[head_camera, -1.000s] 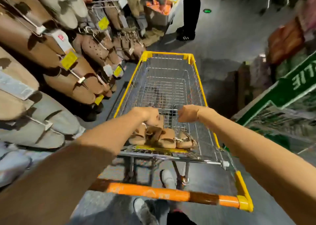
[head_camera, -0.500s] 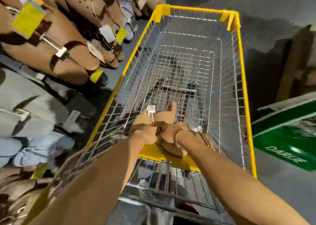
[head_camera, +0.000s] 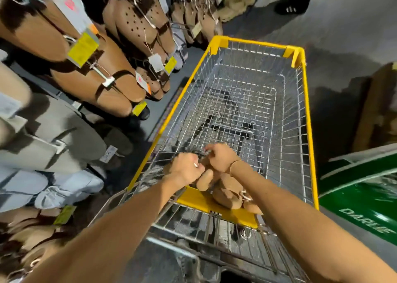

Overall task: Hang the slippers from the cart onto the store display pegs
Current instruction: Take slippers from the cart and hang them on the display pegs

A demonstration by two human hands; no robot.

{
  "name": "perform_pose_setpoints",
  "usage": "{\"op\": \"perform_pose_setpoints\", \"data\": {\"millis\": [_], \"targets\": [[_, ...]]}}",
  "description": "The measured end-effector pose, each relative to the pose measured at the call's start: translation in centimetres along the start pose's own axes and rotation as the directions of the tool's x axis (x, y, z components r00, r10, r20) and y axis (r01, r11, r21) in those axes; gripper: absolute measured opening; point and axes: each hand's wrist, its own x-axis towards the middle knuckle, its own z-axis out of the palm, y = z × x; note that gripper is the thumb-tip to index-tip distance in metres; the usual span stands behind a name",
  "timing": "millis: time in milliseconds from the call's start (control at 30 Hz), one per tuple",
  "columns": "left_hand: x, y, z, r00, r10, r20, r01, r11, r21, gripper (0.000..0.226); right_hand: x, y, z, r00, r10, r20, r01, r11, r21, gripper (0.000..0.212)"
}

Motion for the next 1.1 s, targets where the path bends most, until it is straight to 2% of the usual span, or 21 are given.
{"op": "perform_pose_setpoints", "data": {"millis": [67,200,300,333,400,433,533,633,700,833,900,1000,1100], "targets": [[-1.6,0.6,-2.2,0.999,0.026,-0.046,-0.027,0.999,-0.027,0.02,-0.6,-1.4,-2.5,0.994,-0.104,0.018,0.103,0.995,0.017,0.051],[-4.7,2.0,-6.8,0.978,0.14,-0.153,-0.14,0.99,0.015,0.01,-3.4,-4.8,-7.2,0.925,-0.376,0.047,0.376,0.926,0.016,0.032],[-7.4,2.6,-10.1,0.945,0.249,-0.211,-0.242,0.969,0.057,0.032,-6.5,-7.9,-10.5,0.859,-0.51,0.032,0.508,0.859,0.059,0.032],[-8.4,2.7,-11.3,0.932,0.282,-0.229,-0.28,0.959,0.04,0.034,-7.1,-8.5,-11.4,0.845,-0.534,0.024,0.532,0.844,0.075,0.03],[-11.0,2.9,-14.2,0.906,0.32,-0.277,-0.332,0.943,0.005,0.019,-9.1,-10.4,-13.2,0.856,-0.515,0.041,0.511,0.856,0.083,0.01],[-12.4,2.9,-15.6,0.894,0.317,-0.316,-0.34,0.94,-0.017,0.019,-10.3,-11.6,-14.0,0.861,-0.506,0.053,0.503,0.862,0.063,0.002],[-18.0,2.7,-20.2,0.86,0.299,-0.414,-0.358,0.931,-0.07,0.023,-14.5,-16.6,-15.5,0.846,-0.533,0.019,0.533,0.846,-0.018,0.009],[-24.4,0.6,-24.4,0.803,0.286,-0.523,-0.39,0.915,-0.098,0.018,-20.1,-23.5,-16.6,0.791,-0.612,-0.028,0.601,0.784,-0.152,0.014],[-29.6,-1.6,-27.2,0.718,0.257,-0.647,-0.413,0.905,-0.099,0.018,-24.6,-28.8,-16.7,0.727,-0.681,-0.083,0.65,0.723,-0.235,0.018],[-41.7,-6.5,-32.4,0.488,0.124,-0.864,-0.401,0.911,-0.095,0.01,-34.0,-40.9,-15.4,0.565,-0.808,-0.165,0.761,0.588,-0.274,0.035],[-48.0,-9.3,-34.6,0.37,0.046,-0.928,-0.319,0.944,-0.08,0.012,-39.2,-47.2,-13.9,0.467,-0.862,-0.197,0.81,0.506,-0.296,0.027],[-58.6,-13.0,-37.7,0.155,-0.02,-0.988,-0.236,0.97,-0.057,0.017,-46.7,-56.2,-11.0,0.307,-0.925,-0.225,0.879,0.366,-0.306,0.021],[-68.8,-15.9,-40.2,-0.007,-0.05,-0.999,-0.167,0.985,-0.048,0.028,-52.7,-63.9,-7.6,0.181,-0.946,-0.27,0.923,0.258,-0.284,0.023]]}}
